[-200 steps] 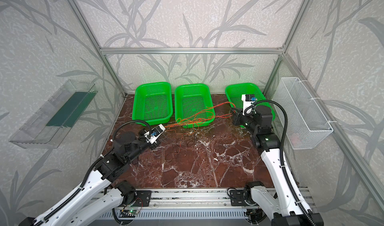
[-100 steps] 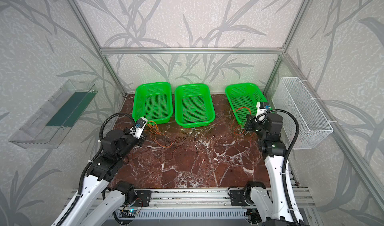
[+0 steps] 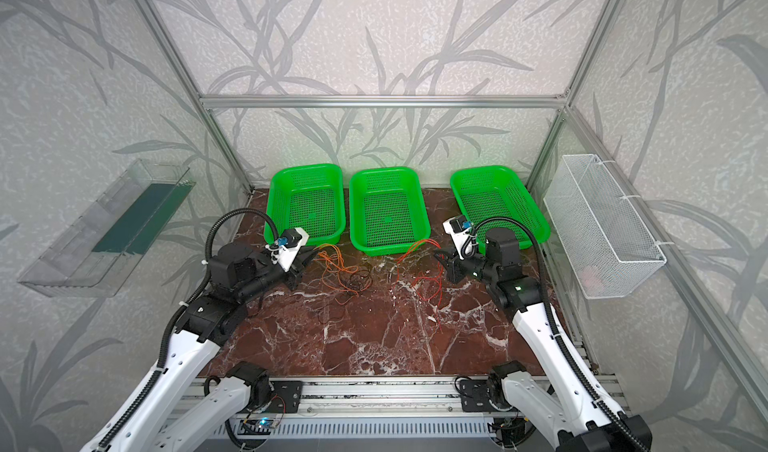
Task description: Untangle the cables
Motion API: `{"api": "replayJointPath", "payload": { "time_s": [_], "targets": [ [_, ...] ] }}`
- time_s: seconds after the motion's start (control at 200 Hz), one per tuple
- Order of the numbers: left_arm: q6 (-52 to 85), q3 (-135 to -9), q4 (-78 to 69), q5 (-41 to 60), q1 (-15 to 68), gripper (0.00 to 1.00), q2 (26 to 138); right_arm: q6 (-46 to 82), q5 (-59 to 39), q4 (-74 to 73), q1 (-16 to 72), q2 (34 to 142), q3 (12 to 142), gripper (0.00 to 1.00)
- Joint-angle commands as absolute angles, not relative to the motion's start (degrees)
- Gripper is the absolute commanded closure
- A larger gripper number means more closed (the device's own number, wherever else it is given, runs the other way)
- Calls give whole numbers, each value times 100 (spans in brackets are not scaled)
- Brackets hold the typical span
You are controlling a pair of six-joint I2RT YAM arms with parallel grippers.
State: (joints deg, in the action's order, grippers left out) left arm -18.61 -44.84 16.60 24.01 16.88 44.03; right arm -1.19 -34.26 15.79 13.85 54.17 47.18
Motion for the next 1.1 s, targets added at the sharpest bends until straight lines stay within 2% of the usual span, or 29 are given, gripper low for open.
{"api": "replayJointPath", "payload": {
  "time_s": [0.0, 0.095, 0.18, 0.235, 0.44, 0.635, 0.945, 1.094],
  "targets": [
    [-1793, -4362, 1989, 2554, 1722, 58, 4329, -238, -3610, 1435, 1530, 5470, 4792, 100],
    [-1622, -4304, 1807, 2595, 1794, 36, 4343, -304, -3657, 1380, 1676, 5567, 4833, 100],
    [-1770, -4411, 1891, 2343, 2031, 26, 4487, -320, -3518, 1387, 1739, 5629, 4869, 100],
    [-1909, -4495, 1939, 2151, 2244, 24, 4582, -317, -3498, 1353, 1756, 5634, 4886, 100],
    [-1861, -4806, 1248, 2342, 3290, 31, 5275, -253, -3599, 1217, 1802, 5669, 4920, 100],
    [-2296, -5103, 833, 2340, 3934, 38, 6196, -231, -3662, 1214, 1828, 5722, 4966, 100],
    [-2850, -5602, 560, 2162, 4079, 45, 7190, -246, -3878, 1210, 1854, 5757, 4999, 100],
    [-3047, -5823, 590, 2136, 4078, 56, 7566, -268, -3946, 1210, 1863, 5748, 5001, 100]
  ]
}}
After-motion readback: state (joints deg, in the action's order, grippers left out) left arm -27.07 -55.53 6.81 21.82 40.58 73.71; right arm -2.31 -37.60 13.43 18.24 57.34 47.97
